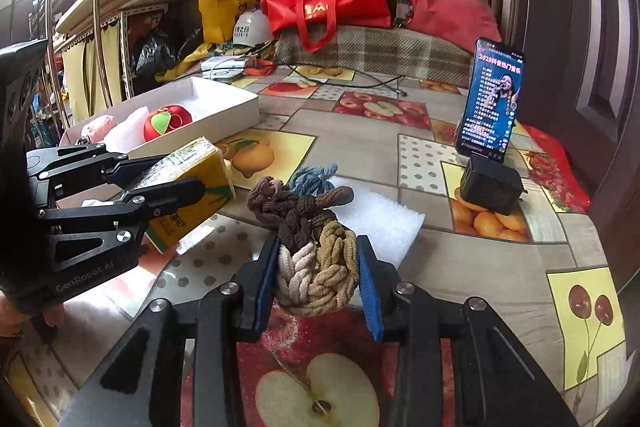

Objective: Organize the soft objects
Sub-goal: 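Grasp the yellow juice carton with the left tool while the right tool grasps the beige braided rope knot, then carry the juice carton with the left tool while the right tool carries the rope knot over the box, then open the left tool to drop the carton while the right tool releases the rope knot in the box, then withdraw both tools from the box toward the white sock and white foam block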

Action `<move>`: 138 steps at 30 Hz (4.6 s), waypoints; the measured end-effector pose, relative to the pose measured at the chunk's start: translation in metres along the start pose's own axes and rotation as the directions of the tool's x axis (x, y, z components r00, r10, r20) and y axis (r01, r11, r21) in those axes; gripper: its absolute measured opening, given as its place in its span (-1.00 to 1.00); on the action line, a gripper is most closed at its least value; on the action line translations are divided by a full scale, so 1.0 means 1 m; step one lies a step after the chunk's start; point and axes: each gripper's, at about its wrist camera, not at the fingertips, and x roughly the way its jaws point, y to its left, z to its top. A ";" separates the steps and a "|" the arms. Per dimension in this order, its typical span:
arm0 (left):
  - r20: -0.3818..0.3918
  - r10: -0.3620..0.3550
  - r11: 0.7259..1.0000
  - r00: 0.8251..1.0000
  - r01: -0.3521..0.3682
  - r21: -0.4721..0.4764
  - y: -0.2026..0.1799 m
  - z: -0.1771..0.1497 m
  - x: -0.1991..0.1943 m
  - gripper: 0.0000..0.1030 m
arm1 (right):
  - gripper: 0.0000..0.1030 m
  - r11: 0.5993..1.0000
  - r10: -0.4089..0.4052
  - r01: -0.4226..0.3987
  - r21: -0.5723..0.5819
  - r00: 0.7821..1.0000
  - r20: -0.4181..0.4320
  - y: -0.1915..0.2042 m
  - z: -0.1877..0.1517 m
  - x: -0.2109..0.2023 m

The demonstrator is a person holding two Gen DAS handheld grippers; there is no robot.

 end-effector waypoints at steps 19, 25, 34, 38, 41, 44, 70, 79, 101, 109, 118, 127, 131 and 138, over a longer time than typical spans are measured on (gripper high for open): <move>0.146 0.081 0.995 0.986 -0.072 -0.069 0.015 -0.007 -0.033 -0.50 | -0.27 0.995 -0.034 0.012 0.103 0.976 0.213 -0.005 0.000 -0.030; 0.154 0.100 0.993 0.983 -0.090 -0.074 0.023 -0.011 -0.038 -0.50 | -0.27 0.997 -0.010 -0.009 0.081 0.974 0.227 0.015 0.004 -0.027; 0.162 0.161 0.986 0.974 -0.151 -0.077 0.052 -0.023 -0.050 -0.50 | -0.26 0.999 0.039 -0.046 0.027 0.973 0.228 0.049 0.014 -0.013; 0.151 0.203 0.976 0.967 -0.187 -0.115 0.075 -0.028 -0.053 -0.50 | -0.24 0.998 0.054 -0.057 0.006 0.973 0.226 0.062 0.017 -0.008; 0.142 0.236 0.966 0.961 -0.216 -0.143 0.092 -0.033 -0.055 -0.50 | -0.23 0.998 0.064 -0.065 -0.002 0.973 0.220 0.070 0.020 -0.003; 0.134 0.266 0.956 0.955 -0.244 -0.163 0.106 -0.037 -0.057 -0.50 | -0.23 0.997 0.077 -0.076 -0.012 0.974 0.214 0.078 0.024 0.003; 0.029 0.471 0.818 0.882 -0.424 -0.388 0.258 -0.054 -0.043 -0.49 | -0.24 0.955 0.268 -0.250 -0.161 0.958 0.099 0.214 0.072 0.076; 0.025 0.410 0.864 0.912 -0.379 -0.332 0.261 -0.043 -0.025 -0.49 | -0.25 0.973 0.137 -0.127 -0.195 0.990 0.042 0.225 0.091 0.115; 0.028 0.507 0.795 0.861 -0.456 -0.399 0.270 -0.049 -0.038 1.00 | 1.00 0.986 0.058 -0.032 -0.162 0.986 0.156 0.222 0.097 0.106; 0.040 0.539 0.775 0.841 -0.477 -0.416 0.268 -0.051 -0.044 1.00 | 1.00 0.985 0.076 -0.042 -0.169 0.977 0.201 0.224 0.090 0.091; 0.031 0.557 0.767 0.830 -0.500 -0.403 0.254 -0.055 -0.052 1.00 | 1.00 0.978 0.135 -0.092 -0.189 0.964 0.229 0.225 0.075 0.066; 0.047 0.436 0.850 0.899 -0.394 -0.350 0.211 -0.056 -0.059 1.00 | 1.00 0.969 0.187 -0.147 -0.198 0.961 0.203 0.197 0.051 0.036; 0.071 0.367 0.905 0.927 -0.339 -0.258 0.180 -0.051 -0.056 1.00 | 1.00 0.983 0.164 -0.141 -0.121 0.963 0.214 0.156 0.043 0.025; 0.087 0.137 0.987 0.987 -0.129 -0.092 0.111 -0.043 -0.055 1.00 | 1.00 0.999 0.030 -0.032 0.006 0.981 0.191 0.068 0.029 0.011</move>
